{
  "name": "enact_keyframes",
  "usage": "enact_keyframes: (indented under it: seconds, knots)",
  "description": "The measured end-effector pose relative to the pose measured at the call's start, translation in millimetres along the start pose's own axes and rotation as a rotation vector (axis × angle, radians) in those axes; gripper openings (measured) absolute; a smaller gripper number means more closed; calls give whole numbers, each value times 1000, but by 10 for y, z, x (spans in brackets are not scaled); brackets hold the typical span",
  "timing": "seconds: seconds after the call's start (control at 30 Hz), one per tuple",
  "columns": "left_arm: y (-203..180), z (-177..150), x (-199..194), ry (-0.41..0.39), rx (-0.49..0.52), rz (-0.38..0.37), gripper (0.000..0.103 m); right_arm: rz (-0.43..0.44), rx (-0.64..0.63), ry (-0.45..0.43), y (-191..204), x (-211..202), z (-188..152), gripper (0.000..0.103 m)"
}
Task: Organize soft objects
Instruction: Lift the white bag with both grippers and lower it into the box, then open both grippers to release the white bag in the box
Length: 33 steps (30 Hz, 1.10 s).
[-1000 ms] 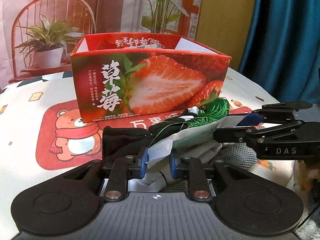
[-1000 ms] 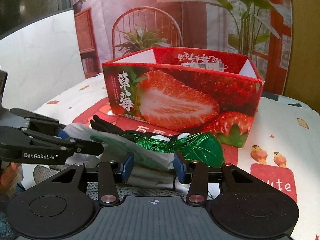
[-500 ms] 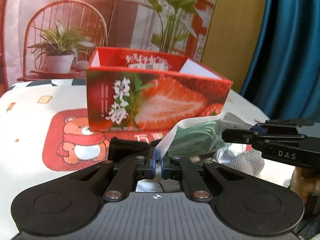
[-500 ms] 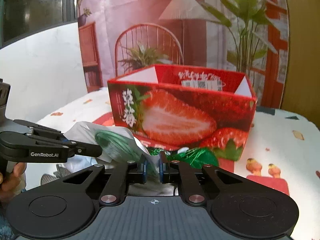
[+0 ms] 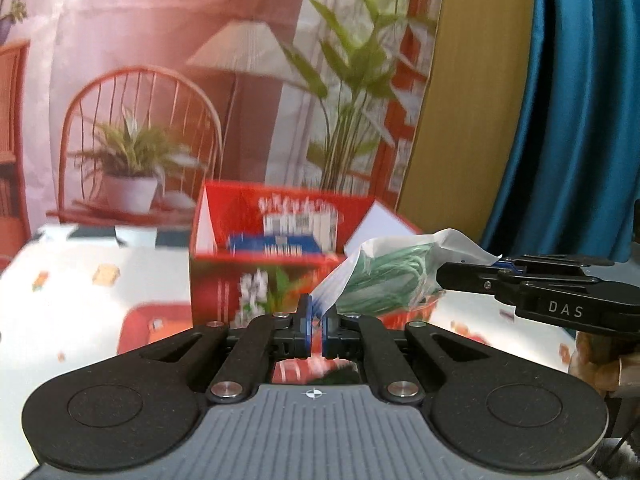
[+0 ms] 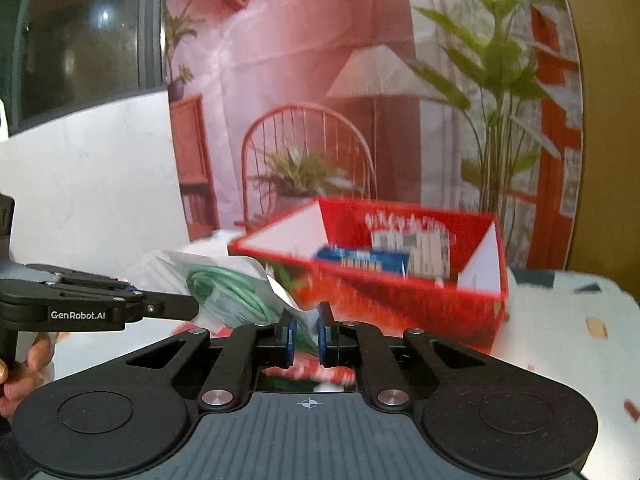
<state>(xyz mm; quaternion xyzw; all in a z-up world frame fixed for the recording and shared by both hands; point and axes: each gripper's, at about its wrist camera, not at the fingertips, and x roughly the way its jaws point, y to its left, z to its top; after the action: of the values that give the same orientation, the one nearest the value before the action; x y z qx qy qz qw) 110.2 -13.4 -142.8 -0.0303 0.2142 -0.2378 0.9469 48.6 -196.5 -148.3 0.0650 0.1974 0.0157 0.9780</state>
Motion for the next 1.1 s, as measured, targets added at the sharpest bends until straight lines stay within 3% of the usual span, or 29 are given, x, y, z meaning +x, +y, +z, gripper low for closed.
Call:
enact_keyframes:
  seconds: [0.2,0.33,0.5,0.67,0.77,0.93,1.1]
  knots:
    - [-7,395,189,-50,45,14,5,4,-26,-46,-129,113,424,10]
    - [66,635,557,2,72,26,5,-18,-57,-42,-259,350,667,10]
    - [195,795,983,100,64,36,5,-34,-31,39,-510,824,801,10]
    - [361,736,1430,301,-3,8,5,-23,107,185,-803,1247,716,10]
    - [469,675,1605,380,-49,-8,5,-26,158,276,-920,1433,608,10]
    - [600,675,1774,433,-107,-24,6,-24,295,397,-1092,1687,475,10]
    - [636,655,1811,423,-97,-13,8,-43,352,424,-1182,1845,424,10]
